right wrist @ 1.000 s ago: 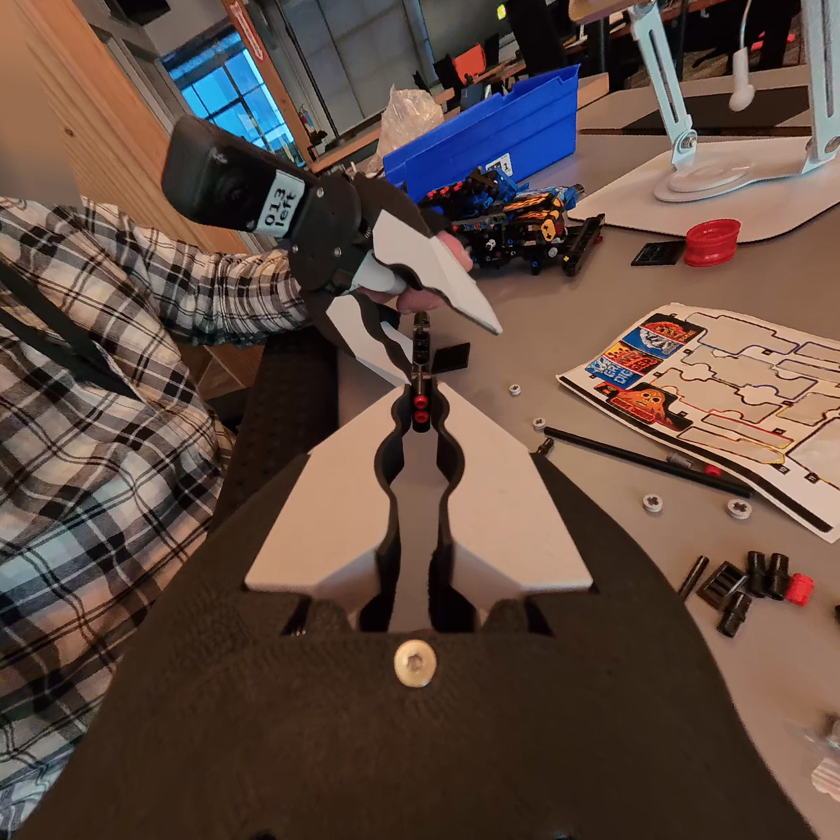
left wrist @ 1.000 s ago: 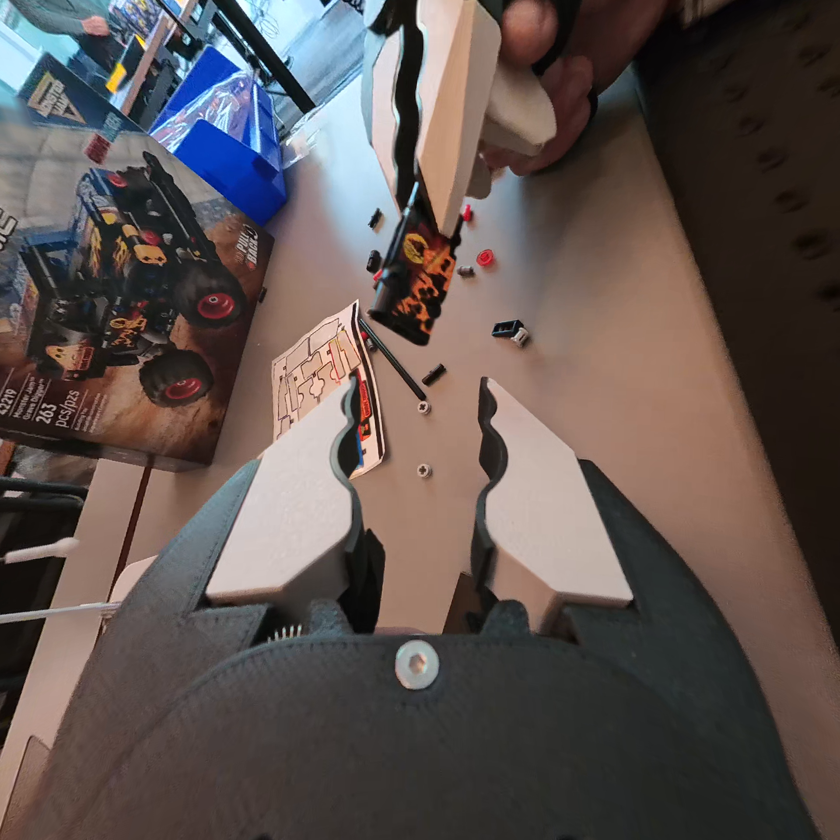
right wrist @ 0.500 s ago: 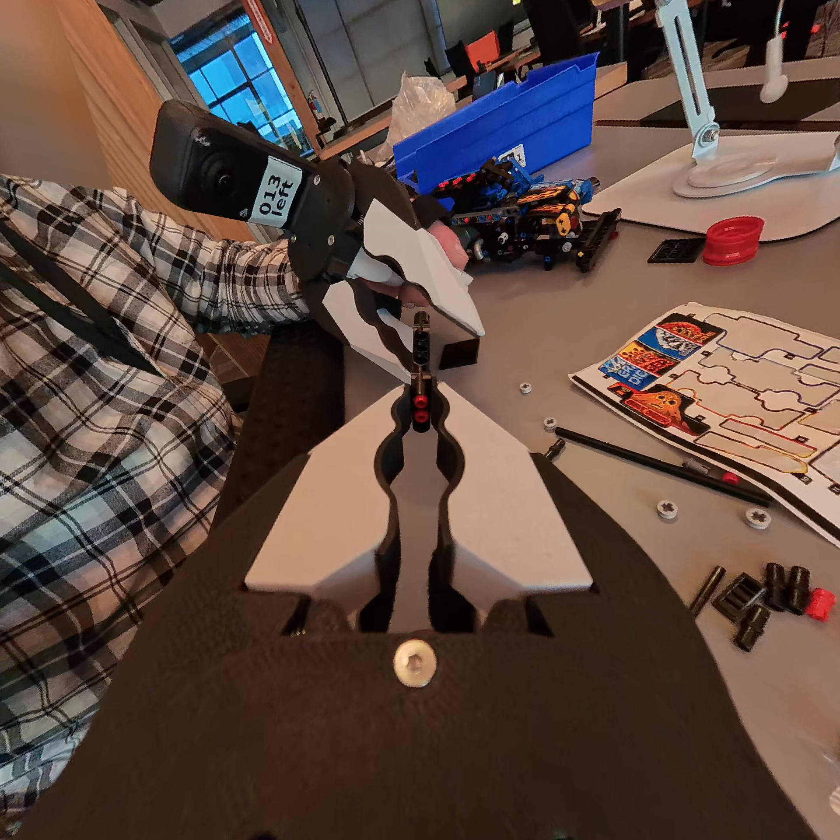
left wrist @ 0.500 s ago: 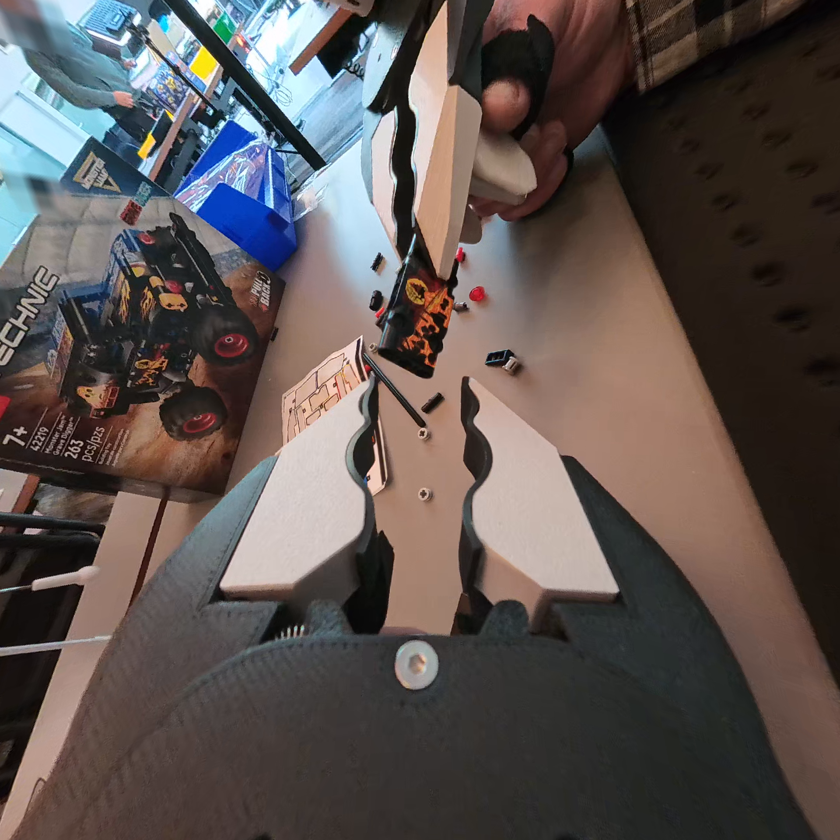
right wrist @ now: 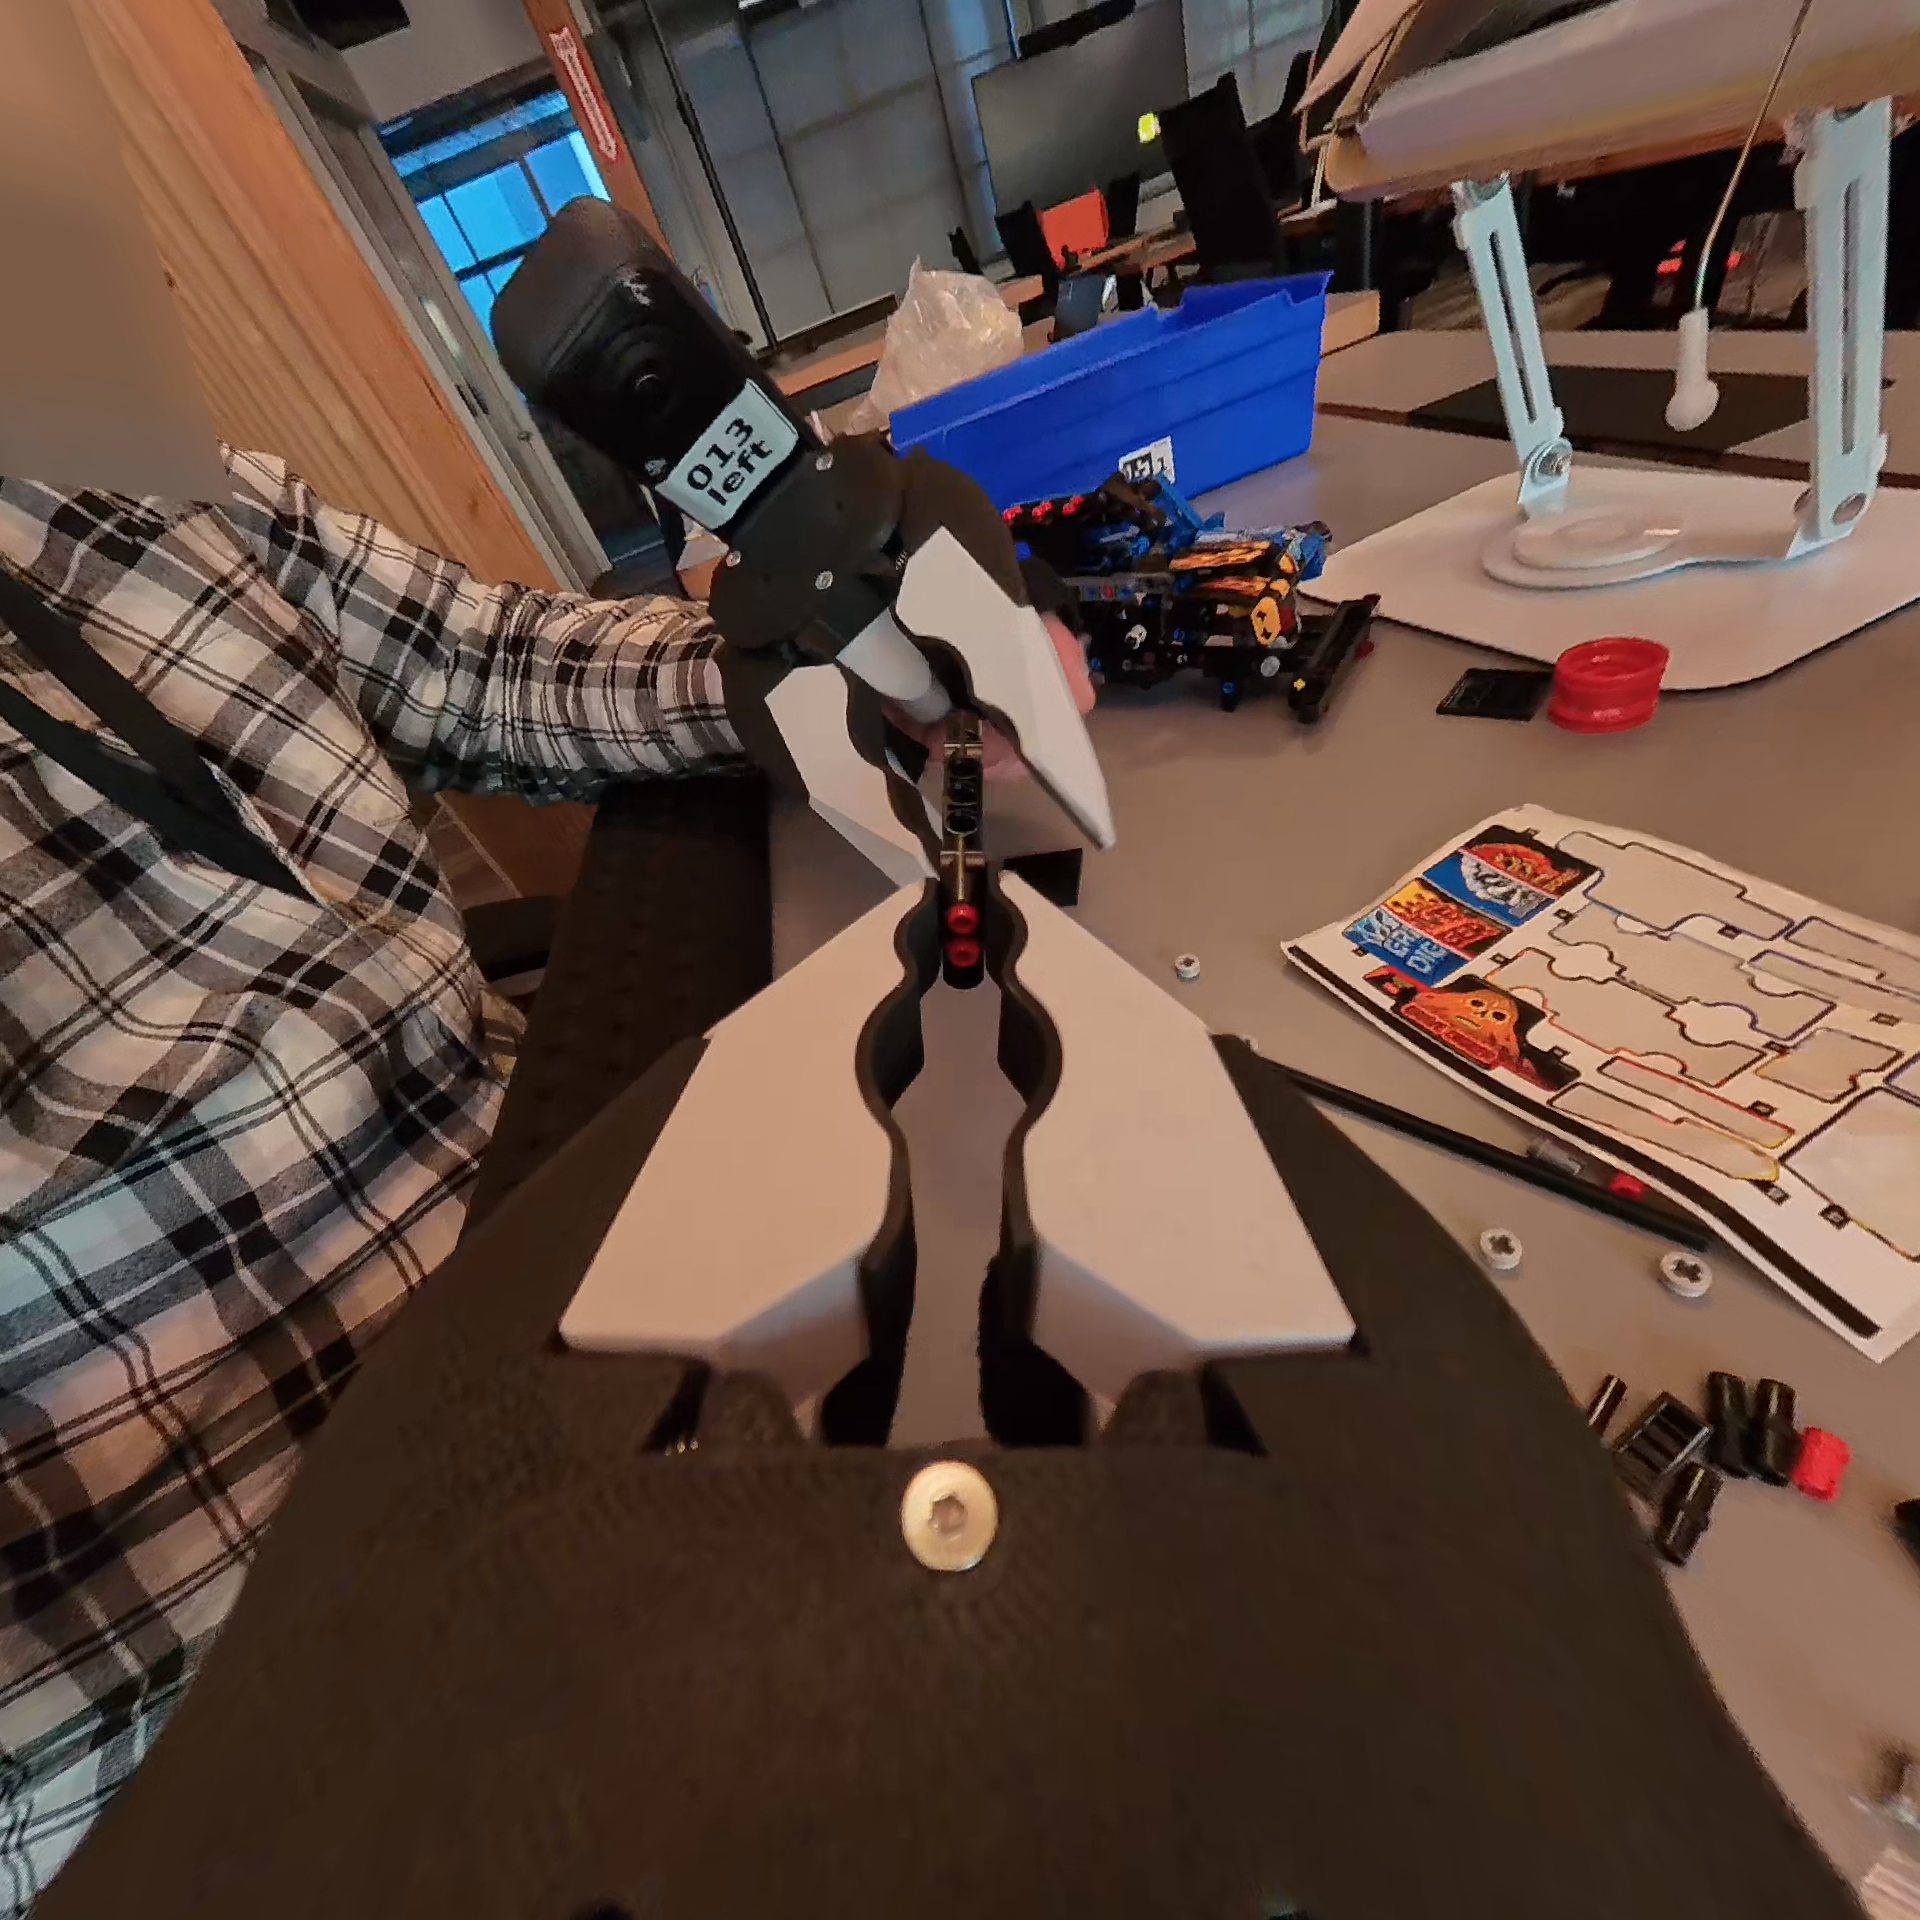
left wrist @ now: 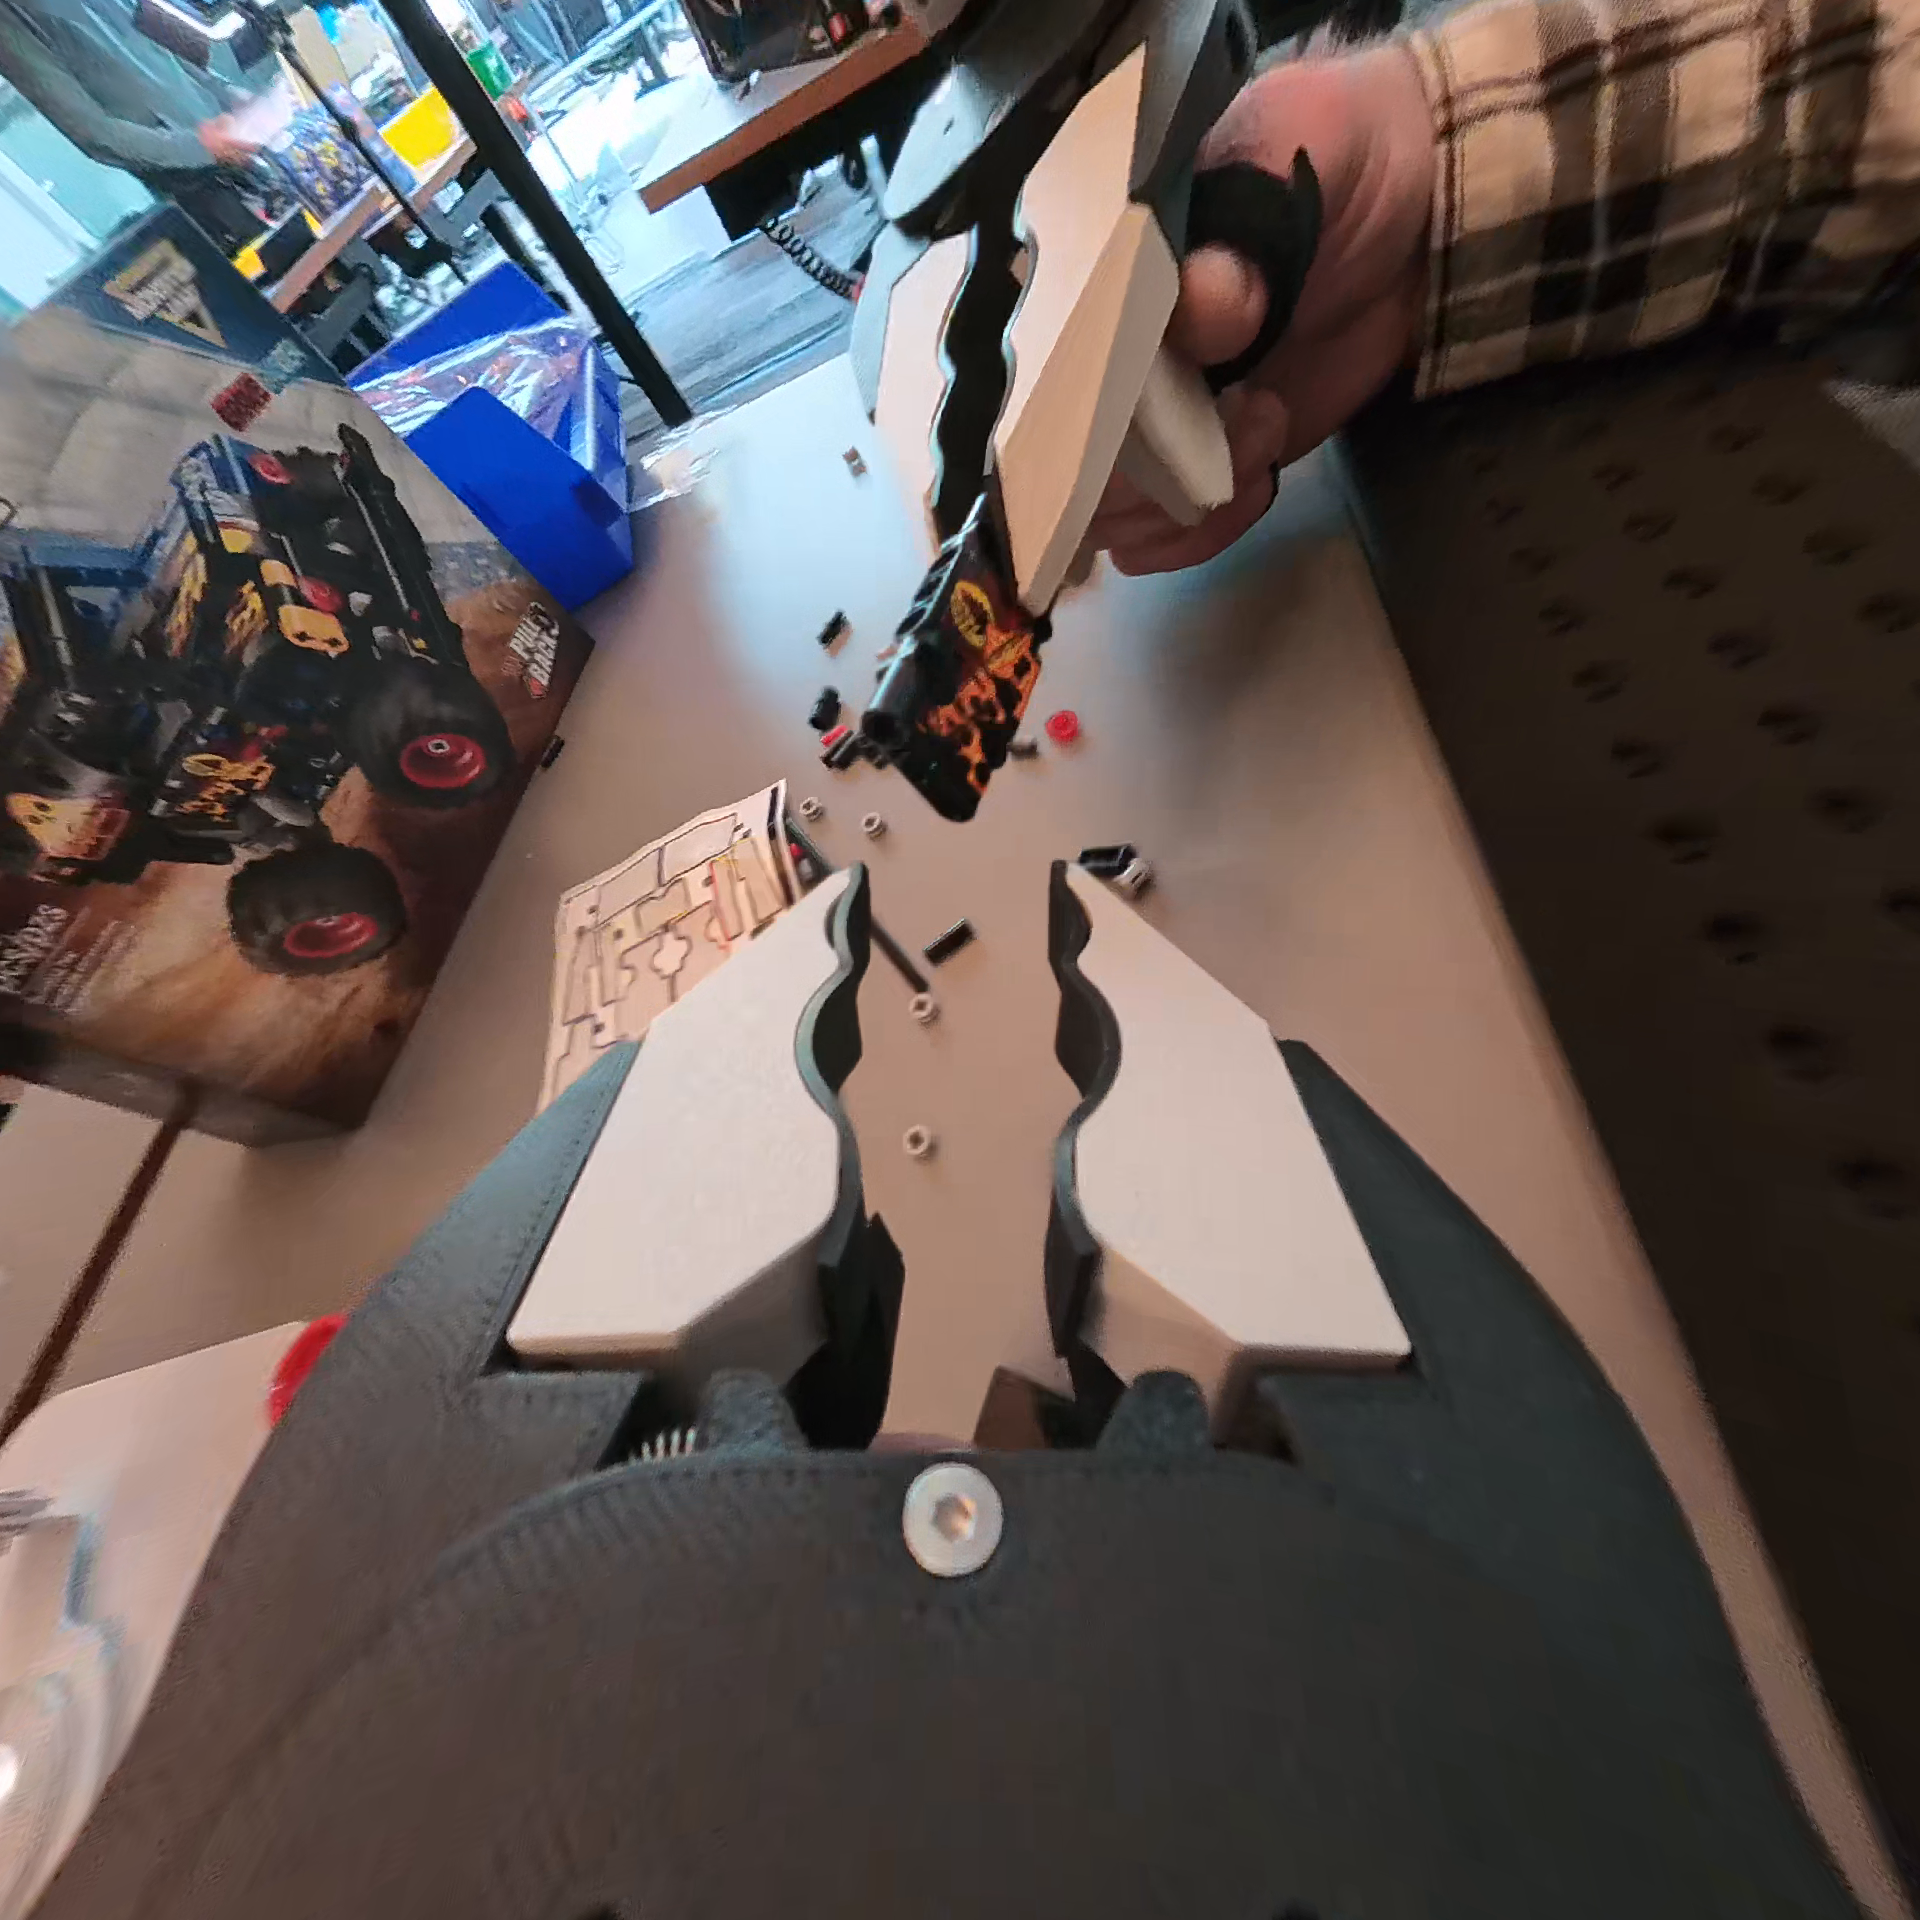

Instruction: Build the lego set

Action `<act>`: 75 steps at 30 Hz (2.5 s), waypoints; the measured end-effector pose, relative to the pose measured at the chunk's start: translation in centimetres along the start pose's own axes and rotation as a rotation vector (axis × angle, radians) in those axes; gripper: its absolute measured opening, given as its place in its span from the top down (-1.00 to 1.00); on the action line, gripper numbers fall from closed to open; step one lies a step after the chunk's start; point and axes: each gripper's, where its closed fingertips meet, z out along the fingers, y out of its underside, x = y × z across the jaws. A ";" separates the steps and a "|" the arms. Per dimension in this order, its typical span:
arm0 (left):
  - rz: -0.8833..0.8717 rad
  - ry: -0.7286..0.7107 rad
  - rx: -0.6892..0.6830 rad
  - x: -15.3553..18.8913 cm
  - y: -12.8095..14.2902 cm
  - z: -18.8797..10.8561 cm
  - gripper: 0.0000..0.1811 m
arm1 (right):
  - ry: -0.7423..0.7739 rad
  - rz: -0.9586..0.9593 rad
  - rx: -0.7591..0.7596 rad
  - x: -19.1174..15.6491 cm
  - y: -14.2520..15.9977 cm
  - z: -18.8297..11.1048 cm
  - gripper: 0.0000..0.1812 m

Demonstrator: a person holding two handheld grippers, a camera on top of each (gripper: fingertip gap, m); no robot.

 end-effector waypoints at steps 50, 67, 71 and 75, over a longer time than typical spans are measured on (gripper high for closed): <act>-0.583 0.252 0.501 -2.5 -5.7 -4.5 0.89 | 0.067 -0.071 0.079 -0.6 -2.4 4.4 0.94; -0.482 0.098 0.331 -4.0 -2.9 -3.4 0.92 | 0.652 -0.082 -0.339 6.9 2.2 -8.7 0.85; -0.440 0.084 0.271 -3.6 -2.1 -2.6 0.93 | 0.708 -0.048 -0.410 7.8 4.1 -10.7 0.87; -0.407 0.085 0.213 -3.1 -1.2 -1.7 0.93 | 0.593 -0.004 -0.466 6.9 5.5 -8.3 0.89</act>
